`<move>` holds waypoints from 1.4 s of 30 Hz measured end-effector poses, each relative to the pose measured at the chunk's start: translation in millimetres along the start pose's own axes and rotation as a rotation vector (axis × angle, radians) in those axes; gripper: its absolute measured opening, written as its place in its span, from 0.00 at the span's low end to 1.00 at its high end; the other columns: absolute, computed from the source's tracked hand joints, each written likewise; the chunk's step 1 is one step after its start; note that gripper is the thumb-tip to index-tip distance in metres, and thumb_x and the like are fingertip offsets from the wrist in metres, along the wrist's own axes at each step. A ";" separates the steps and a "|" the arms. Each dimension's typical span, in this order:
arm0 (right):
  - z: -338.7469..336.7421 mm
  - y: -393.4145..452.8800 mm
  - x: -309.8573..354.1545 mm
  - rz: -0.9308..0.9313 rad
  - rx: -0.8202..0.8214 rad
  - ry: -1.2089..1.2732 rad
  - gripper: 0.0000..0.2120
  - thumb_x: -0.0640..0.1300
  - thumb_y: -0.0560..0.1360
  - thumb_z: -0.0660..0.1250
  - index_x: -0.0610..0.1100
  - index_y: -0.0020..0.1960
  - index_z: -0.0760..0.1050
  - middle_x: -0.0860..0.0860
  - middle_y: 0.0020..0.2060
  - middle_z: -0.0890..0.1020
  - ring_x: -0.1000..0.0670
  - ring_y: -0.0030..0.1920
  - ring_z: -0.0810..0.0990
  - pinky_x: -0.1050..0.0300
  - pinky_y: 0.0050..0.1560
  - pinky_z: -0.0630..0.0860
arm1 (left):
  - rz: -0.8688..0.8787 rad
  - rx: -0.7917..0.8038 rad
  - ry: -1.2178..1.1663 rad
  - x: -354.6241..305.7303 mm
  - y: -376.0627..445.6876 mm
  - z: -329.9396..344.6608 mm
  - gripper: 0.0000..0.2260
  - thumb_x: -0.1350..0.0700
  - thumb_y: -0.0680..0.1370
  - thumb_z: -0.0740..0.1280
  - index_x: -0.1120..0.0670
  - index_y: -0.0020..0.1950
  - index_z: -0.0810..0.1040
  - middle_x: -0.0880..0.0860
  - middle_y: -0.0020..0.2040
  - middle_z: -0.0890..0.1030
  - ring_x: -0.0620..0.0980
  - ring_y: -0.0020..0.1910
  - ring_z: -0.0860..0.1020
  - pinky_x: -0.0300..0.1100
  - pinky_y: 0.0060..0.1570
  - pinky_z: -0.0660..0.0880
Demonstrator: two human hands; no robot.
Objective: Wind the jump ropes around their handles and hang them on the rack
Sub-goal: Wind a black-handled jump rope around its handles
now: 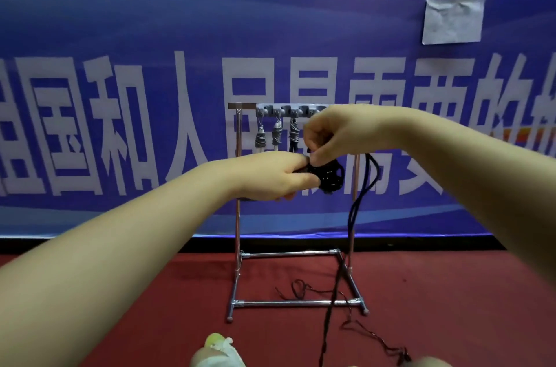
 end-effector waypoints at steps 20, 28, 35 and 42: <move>32.8 -8.0 -38.6 -0.185 -0.153 1.190 0.19 0.56 0.80 0.53 0.41 0.51 0.71 0.54 0.30 0.74 0.57 0.29 0.66 0.66 0.28 0.60 | 0.061 -0.122 -0.940 -5.4 3.8 10.4 0.18 0.42 0.77 0.57 0.54 0.51 0.78 0.53 0.34 0.76 0.51 0.34 0.74 0.44 0.40 0.74; 43.9 -12.8 -36.4 0.061 -0.449 0.739 0.22 0.57 0.82 0.49 0.43 0.43 0.72 0.57 0.26 0.74 0.57 0.25 0.68 0.63 0.28 0.65 | -0.113 -0.183 -0.935 8.7 8.2 10.4 0.20 0.44 0.82 0.54 0.57 0.57 0.76 0.52 0.33 0.77 0.50 0.32 0.74 0.43 0.37 0.74; 57.4 -5.3 -35.2 0.177 -0.437 0.699 0.22 0.55 0.82 0.48 0.42 0.43 0.72 0.48 0.31 0.68 0.50 0.28 0.62 0.57 0.29 0.59 | -0.249 -0.172 -0.782 19.9 4.2 12.5 0.21 0.43 0.81 0.55 0.58 0.60 0.75 0.54 0.36 0.79 0.50 0.33 0.77 0.46 0.40 0.75; 64.5 -6.2 -38.7 0.164 -0.566 0.919 0.22 0.54 0.83 0.48 0.44 0.35 0.67 0.52 0.26 0.67 0.57 0.22 0.62 0.61 0.26 0.59 | -0.240 0.085 -1.318 9.2 -16.5 37.8 0.23 0.40 0.69 0.63 0.57 0.53 0.78 0.52 0.36 0.78 0.49 0.29 0.78 0.41 0.31 0.76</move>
Point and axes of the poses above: each hand's wrist, its own y-axis towards the middle knuckle, its own z-axis out of the palm, x = y × z, the point moved 6 cm from there along y, towards the middle knuckle
